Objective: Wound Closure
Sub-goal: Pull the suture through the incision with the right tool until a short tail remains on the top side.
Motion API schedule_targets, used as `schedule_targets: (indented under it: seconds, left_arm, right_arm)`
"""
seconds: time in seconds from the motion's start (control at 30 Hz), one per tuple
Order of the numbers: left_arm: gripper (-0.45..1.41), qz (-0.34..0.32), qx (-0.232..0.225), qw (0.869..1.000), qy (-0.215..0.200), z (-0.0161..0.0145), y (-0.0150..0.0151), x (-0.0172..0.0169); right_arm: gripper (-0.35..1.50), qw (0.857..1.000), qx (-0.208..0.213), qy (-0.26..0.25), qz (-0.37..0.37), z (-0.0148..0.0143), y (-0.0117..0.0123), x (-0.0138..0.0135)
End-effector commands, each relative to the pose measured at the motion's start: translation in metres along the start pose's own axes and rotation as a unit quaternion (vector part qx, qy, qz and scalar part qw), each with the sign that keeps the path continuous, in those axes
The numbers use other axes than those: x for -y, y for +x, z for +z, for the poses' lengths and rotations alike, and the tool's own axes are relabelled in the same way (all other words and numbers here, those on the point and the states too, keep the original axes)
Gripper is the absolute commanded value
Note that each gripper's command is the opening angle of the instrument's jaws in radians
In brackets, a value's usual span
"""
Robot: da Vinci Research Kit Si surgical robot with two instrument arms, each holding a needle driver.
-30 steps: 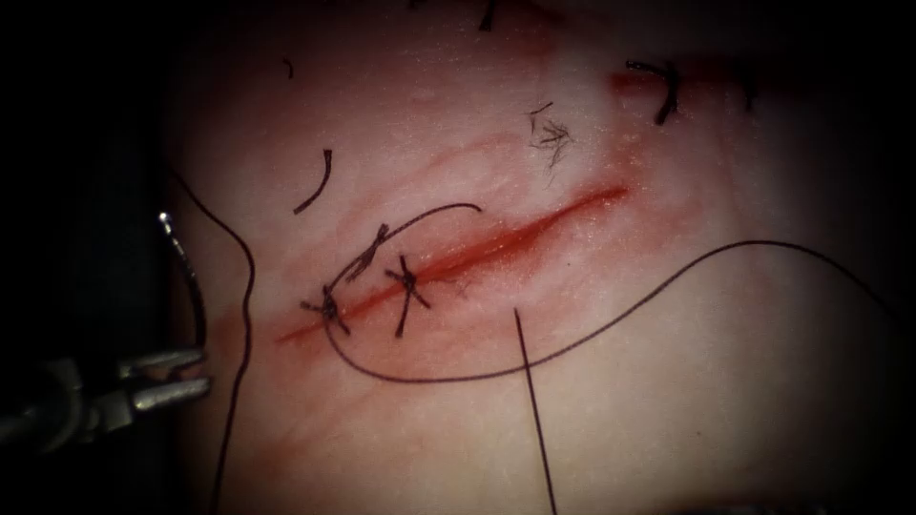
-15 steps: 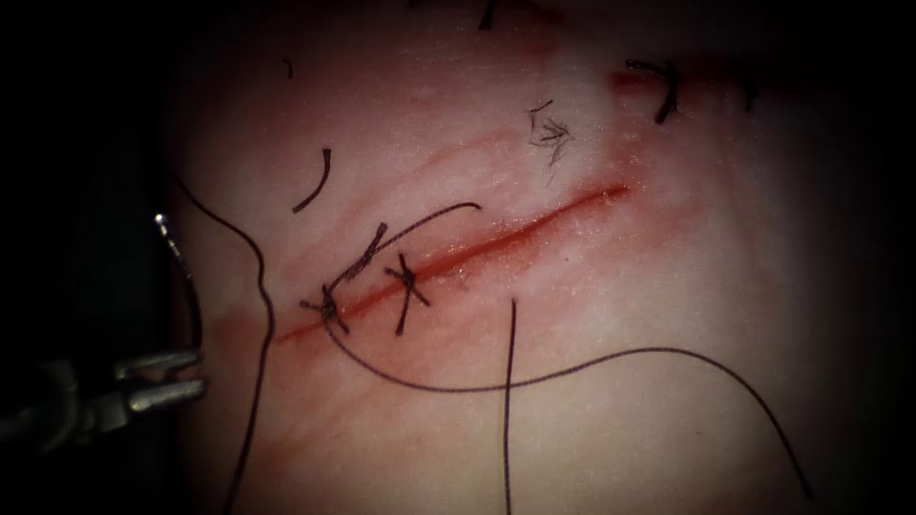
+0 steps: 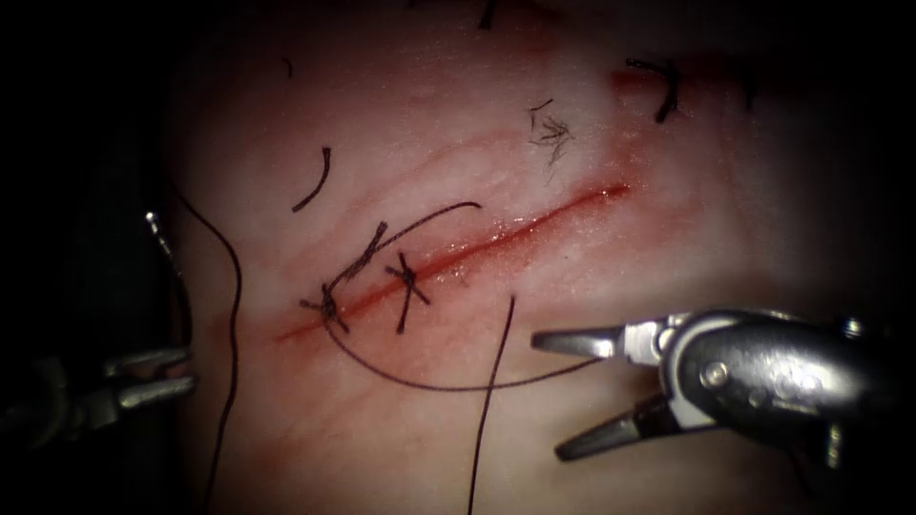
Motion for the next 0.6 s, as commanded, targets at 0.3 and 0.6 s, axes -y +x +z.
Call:
schedule_targets:
  seconds: [0.3,0.6]
  left_arm:
    - [-0.35,0.001,-0.001,1.000,0.002,0.0008,0.0001,0.0002]
    - [-0.35,0.002,-0.001,1.000,0.001,0.0008,0.0000,0.0003]
  right_arm:
    - [1.21,0.996,0.035,0.030,-0.080,0.0041,-0.0084,-0.0009]
    - [1.21,0.990,0.063,0.039,-0.120,0.0072,-0.0119,0.0005]
